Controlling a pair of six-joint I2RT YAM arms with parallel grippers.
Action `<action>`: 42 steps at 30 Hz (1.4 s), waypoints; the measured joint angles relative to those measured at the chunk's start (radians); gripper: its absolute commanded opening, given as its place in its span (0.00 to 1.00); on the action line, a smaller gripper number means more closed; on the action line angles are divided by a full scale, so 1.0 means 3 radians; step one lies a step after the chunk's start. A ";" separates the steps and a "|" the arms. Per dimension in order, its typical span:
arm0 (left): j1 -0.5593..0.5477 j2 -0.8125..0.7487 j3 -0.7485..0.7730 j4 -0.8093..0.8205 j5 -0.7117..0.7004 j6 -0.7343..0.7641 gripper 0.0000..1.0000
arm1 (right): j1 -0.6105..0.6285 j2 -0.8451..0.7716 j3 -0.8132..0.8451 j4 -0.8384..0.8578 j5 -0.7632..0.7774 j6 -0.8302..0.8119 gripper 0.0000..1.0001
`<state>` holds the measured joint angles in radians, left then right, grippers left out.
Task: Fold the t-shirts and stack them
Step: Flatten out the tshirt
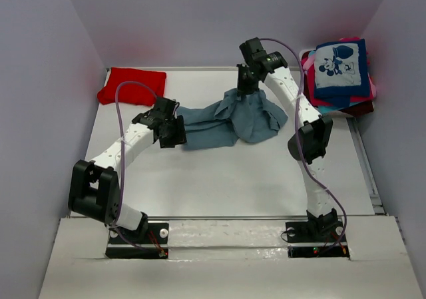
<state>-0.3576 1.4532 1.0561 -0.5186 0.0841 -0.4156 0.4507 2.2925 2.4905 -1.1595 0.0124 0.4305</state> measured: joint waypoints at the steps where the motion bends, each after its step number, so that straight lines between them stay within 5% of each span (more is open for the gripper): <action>1: 0.0000 -0.0001 -0.0015 -0.0003 0.0001 -0.0013 0.68 | 0.0000 0.0000 0.0000 0.0001 -0.0009 -0.0003 0.07; 10: 0.0006 0.0029 -0.0317 0.0145 0.0192 -0.0042 0.71 | 0.0001 -0.0005 -0.0019 0.0031 -0.0123 -0.0029 0.07; 23: 0.0135 0.0731 -0.0357 0.0837 0.0760 -0.0144 0.68 | 0.0001 -0.0231 -0.0276 0.0058 -0.0168 -0.0041 0.07; 33: 0.0281 0.0828 -0.0151 0.0894 0.0671 -0.0121 0.64 | 0.0001 -0.0365 -0.0401 0.0079 -0.0169 -0.0052 0.07; 36: 0.0304 0.0872 -0.0130 0.0914 0.0674 -0.0116 0.46 | 0.0001 -0.0385 -0.0455 0.0083 -0.0169 -0.0053 0.07; 38: 0.0318 0.0914 -0.0130 0.0930 0.0678 -0.0117 0.24 | 0.0001 -0.0385 -0.0464 0.0086 -0.0169 -0.0053 0.07; 42: 0.0320 0.0979 -0.0132 0.0970 0.0707 -0.0117 0.18 | 0.0001 -0.0392 -0.0482 0.0088 -0.0169 -0.0053 0.07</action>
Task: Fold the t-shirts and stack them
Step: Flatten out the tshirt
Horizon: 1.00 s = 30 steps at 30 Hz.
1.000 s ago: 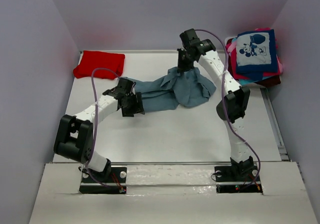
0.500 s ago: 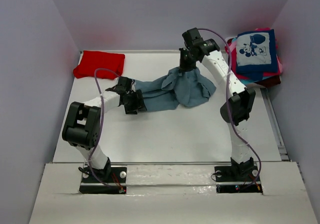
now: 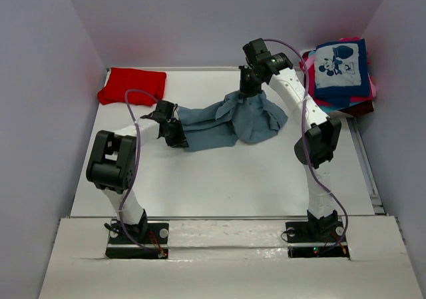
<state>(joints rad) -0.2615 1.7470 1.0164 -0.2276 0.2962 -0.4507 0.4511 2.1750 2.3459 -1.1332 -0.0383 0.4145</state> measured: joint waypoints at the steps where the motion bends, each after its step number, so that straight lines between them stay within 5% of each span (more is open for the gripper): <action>1: 0.0000 0.0009 -0.0003 0.0009 0.0015 0.0000 0.12 | 0.0000 0.0000 0.0000 0.0000 0.0000 0.0000 0.07; 14: 0.0000 -0.0439 -0.0366 -0.0056 0.0132 -0.0025 0.06 | -0.0017 0.0000 0.0186 -0.0024 0.0046 -0.0039 0.07; 20: -0.0158 -0.1270 -0.0874 -0.0450 0.0001 -0.0175 0.06 | -0.0062 0.0116 0.0390 -0.0027 0.0056 -0.0088 0.07; 30: -0.0365 -0.1527 -0.0793 -0.1122 -0.0154 -0.0276 0.06 | -0.0312 0.0529 0.0598 0.0006 0.0053 -0.0167 0.07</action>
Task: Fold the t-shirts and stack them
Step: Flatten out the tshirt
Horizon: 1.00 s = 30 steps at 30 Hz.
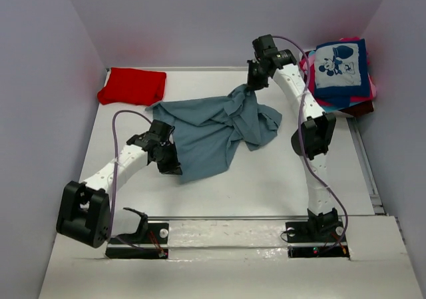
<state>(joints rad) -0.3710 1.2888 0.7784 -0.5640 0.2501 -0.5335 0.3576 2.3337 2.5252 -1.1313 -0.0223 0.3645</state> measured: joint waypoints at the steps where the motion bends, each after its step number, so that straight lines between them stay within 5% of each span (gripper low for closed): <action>1: 0.0000 -0.0069 -0.0004 -0.0080 0.0000 -0.0003 0.06 | -0.0023 0.0019 0.0000 0.0008 0.0000 -0.0009 0.07; 11: -0.0315 -0.0933 -0.0145 -0.0865 0.0029 -0.0258 0.06 | -0.0122 0.0172 0.0141 0.0278 0.0013 -0.0136 0.07; 21: -0.0332 -0.1062 -0.0065 -0.1512 -0.0078 -0.0351 0.06 | -0.0123 0.0375 0.0153 0.0579 0.0010 -0.0209 0.07; 30: -0.0352 -0.1535 -0.0216 -0.1732 0.0296 -0.0546 0.06 | -0.0123 0.0587 0.0202 0.0787 -0.0015 -0.0294 0.07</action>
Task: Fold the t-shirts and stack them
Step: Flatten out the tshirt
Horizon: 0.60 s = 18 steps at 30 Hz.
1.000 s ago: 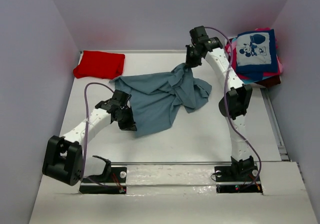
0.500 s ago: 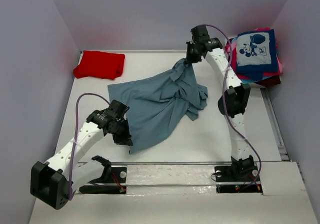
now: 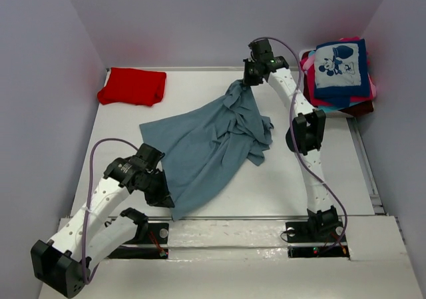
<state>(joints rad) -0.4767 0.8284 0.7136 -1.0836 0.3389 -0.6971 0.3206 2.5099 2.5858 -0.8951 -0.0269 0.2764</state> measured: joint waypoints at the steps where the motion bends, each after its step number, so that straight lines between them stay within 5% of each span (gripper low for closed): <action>1: -0.0003 -0.0005 -0.0005 -0.0006 0.0010 -0.0003 0.06 | 0.0000 0.0001 0.0000 0.0038 -0.0022 -0.0004 0.07; 3: -0.0006 -0.0010 -0.0009 -0.0029 0.0058 -0.0020 0.06 | 0.0000 0.0001 0.0000 0.0099 -0.0053 -0.0027 0.07; 4: -0.0006 -0.0006 -0.0009 -0.0029 0.0083 -0.0024 0.28 | 0.0000 0.0003 0.0000 0.0125 -0.0066 -0.0041 0.08; 6: -0.0006 0.0013 -0.0009 -0.0029 0.0098 -0.0041 0.51 | 0.0000 0.0005 0.0000 0.0165 -0.0089 -0.0064 0.29; 7: -0.0006 0.0027 -0.0005 -0.0031 0.0102 -0.0034 0.56 | 0.0000 0.0008 0.0000 0.0174 -0.0097 -0.0074 0.36; 10: -0.0008 0.0092 0.0079 -0.0102 0.0041 0.0004 0.73 | -0.0001 0.0008 -0.0005 0.0221 -0.0108 -0.0072 0.87; 12: -0.0009 0.0148 0.0258 -0.0165 -0.0060 0.0015 0.74 | -0.0003 0.0001 -0.0025 0.0245 -0.0125 -0.0102 1.00; 18: -0.0019 0.0412 0.0983 0.0011 -0.0444 0.0078 0.77 | -0.0004 -0.0146 -0.0285 0.0189 -0.0112 -0.0066 1.00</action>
<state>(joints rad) -0.4824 0.9520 1.0084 -1.0801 0.2058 -0.6739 0.3195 2.4660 2.5004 -0.8383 -0.0605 0.2565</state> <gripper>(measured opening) 0.761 0.995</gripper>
